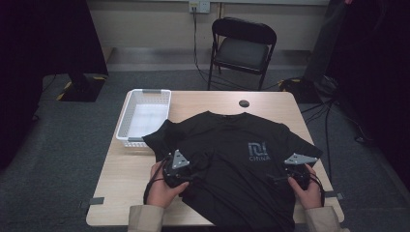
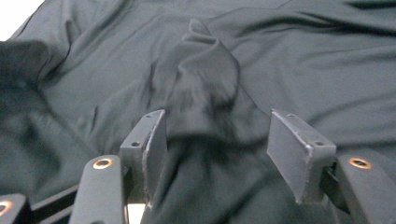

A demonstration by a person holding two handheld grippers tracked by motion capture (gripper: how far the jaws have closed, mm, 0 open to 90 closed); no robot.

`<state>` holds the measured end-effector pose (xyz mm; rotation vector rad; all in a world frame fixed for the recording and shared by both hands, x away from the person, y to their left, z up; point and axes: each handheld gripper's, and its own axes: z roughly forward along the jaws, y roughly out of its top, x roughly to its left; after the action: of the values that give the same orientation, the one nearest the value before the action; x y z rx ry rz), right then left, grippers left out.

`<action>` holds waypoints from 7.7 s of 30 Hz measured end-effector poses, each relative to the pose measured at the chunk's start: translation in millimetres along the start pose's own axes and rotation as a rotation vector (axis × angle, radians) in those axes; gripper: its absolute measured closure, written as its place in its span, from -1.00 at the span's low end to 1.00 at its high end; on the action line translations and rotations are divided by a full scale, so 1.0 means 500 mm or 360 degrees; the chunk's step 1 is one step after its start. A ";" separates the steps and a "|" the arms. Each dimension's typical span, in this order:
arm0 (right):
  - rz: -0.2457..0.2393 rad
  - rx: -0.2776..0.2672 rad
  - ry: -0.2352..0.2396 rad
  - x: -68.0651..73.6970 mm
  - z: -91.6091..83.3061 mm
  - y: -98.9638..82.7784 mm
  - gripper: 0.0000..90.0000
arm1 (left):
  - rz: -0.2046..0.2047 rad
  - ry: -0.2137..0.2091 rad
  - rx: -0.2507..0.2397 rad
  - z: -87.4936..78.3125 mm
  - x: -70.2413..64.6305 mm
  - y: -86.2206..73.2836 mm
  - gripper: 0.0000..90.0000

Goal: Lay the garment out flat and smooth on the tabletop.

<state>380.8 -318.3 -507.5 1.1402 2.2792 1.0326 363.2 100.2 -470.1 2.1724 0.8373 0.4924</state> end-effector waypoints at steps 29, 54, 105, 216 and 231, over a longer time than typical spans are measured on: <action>-0.0007 0.0000 0.0011 -0.002 0.000 0.000 -0.77 | -0.0209 0.0134 -0.0041 -0.035 0.109 0.027 0.09; -0.0006 0.0000 0.0012 -0.002 0.000 0.000 -0.78 | -0.0363 0.0193 -0.0002 -0.101 0.068 -0.077 0.13; -0.0009 0.0002 0.0010 -0.001 0.000 0.000 -0.78 | -0.0412 0.0071 0.0048 -0.221 0.000 -0.233 0.24; -0.0023 0.0004 0.0021 -0.003 0.000 0.000 -0.79 | -0.0423 0.0129 0.0078 -0.154 0.030 -0.190 -0.01; 0.0105 0.0049 -0.0067 0.000 -0.113 -0.072 0.10 | -0.0464 0.0165 0.0085 -0.070 0.074 -0.130 0.49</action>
<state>327.4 -357.6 -497.8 1.2452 2.2461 0.9914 342.9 176.6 -493.5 2.0395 1.2137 0.4417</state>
